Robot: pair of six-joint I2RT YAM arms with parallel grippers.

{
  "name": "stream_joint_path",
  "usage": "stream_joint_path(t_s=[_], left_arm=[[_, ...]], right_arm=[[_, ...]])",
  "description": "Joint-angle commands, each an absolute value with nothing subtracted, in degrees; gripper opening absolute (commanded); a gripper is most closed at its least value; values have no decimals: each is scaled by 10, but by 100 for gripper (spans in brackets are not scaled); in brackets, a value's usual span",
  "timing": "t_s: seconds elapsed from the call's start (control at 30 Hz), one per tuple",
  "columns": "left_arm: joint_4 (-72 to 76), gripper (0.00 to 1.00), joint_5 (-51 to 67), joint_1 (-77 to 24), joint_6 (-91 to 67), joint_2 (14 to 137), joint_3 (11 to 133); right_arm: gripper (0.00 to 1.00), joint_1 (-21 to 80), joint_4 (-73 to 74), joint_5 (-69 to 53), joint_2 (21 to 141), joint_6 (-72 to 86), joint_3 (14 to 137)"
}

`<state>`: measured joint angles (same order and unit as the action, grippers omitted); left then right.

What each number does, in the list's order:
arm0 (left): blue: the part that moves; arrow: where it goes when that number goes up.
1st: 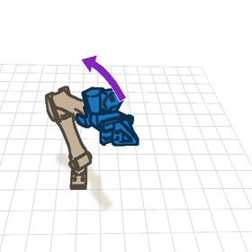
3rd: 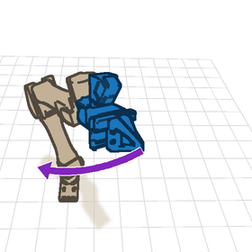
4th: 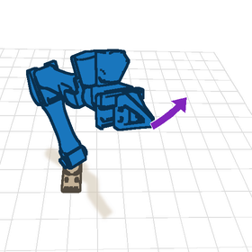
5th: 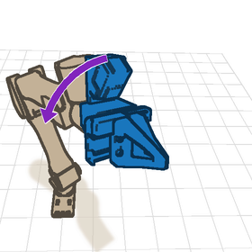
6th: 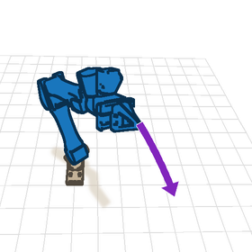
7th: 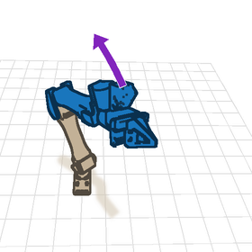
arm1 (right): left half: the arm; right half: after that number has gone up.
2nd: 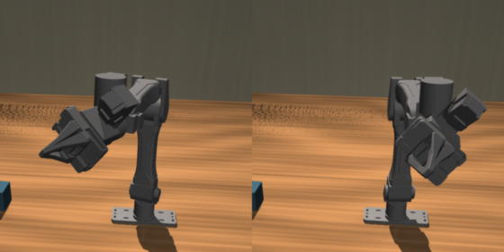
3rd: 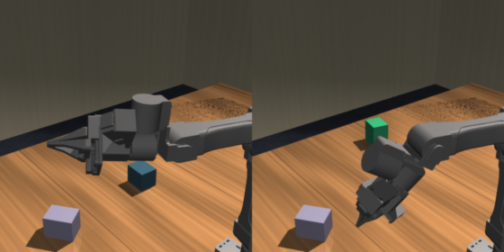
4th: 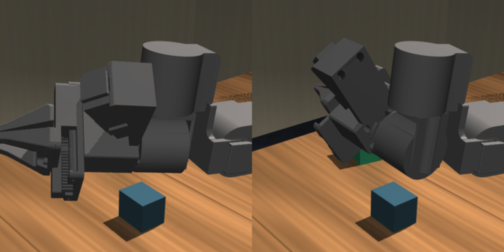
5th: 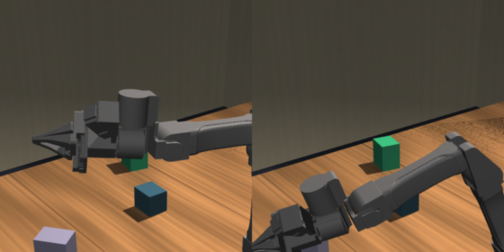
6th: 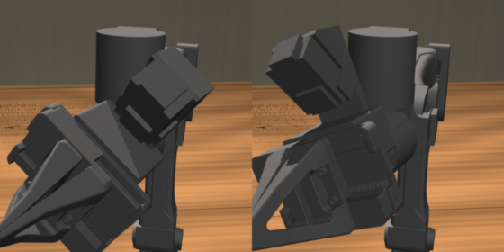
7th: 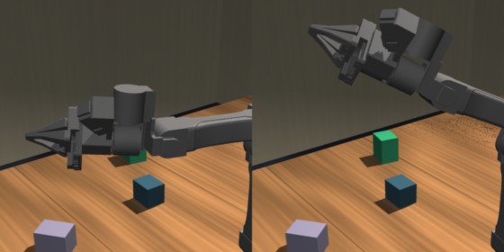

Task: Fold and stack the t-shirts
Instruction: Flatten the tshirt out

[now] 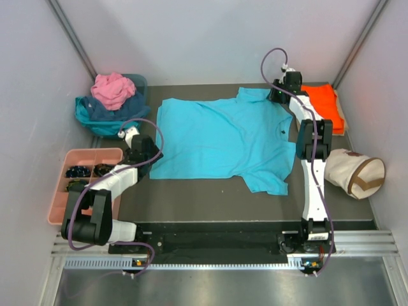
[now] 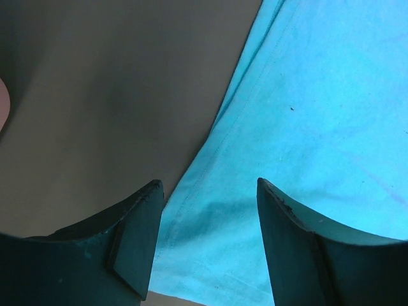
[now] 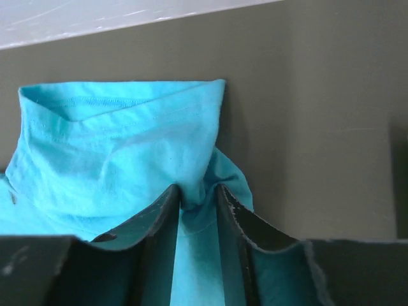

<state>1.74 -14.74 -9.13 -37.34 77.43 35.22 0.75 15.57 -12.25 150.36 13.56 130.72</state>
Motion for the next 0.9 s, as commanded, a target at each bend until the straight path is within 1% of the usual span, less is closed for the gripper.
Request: stream_joint_path(t_s=[0.0,0.03,0.1,0.2,0.27,0.4,0.5,0.53,0.6,0.67,0.73,0.87], left_arm=[[37,65,-164,-93,-364,783,363],[42,65,-165,-93,-361,787,368],[56,66,-163,-93,-356,800,393],[64,66,-165,-93,-352,827,444],[78,66,-163,-93,-352,850,469],[112,66,-156,-93,-355,899,536],[134,66,-144,-93,-360,955,587],[135,66,-142,-93,-359,970,602],[142,66,-137,-93,-359,1014,641],[140,66,-139,-92,-349,1049,668],[136,66,-141,-90,-335,1064,700],[134,67,-133,-77,-324,1082,726]], right_arm=[[48,3,138,-77,1433,119,1275],[55,2,133,-72,1413,117,1265],[64,3,130,-49,1391,113,1239],[69,3,129,-6,1343,103,1210],[70,3,127,23,1296,103,1172],[70,3,133,25,1206,133,1088],[70,2,146,25,1138,196,997],[70,3,144,27,1118,229,942],[70,4,147,23,1073,257,891],[70,12,155,23,1050,287,825],[70,31,156,32,1014,301,762],[70,61,179,40,958,317,681]])
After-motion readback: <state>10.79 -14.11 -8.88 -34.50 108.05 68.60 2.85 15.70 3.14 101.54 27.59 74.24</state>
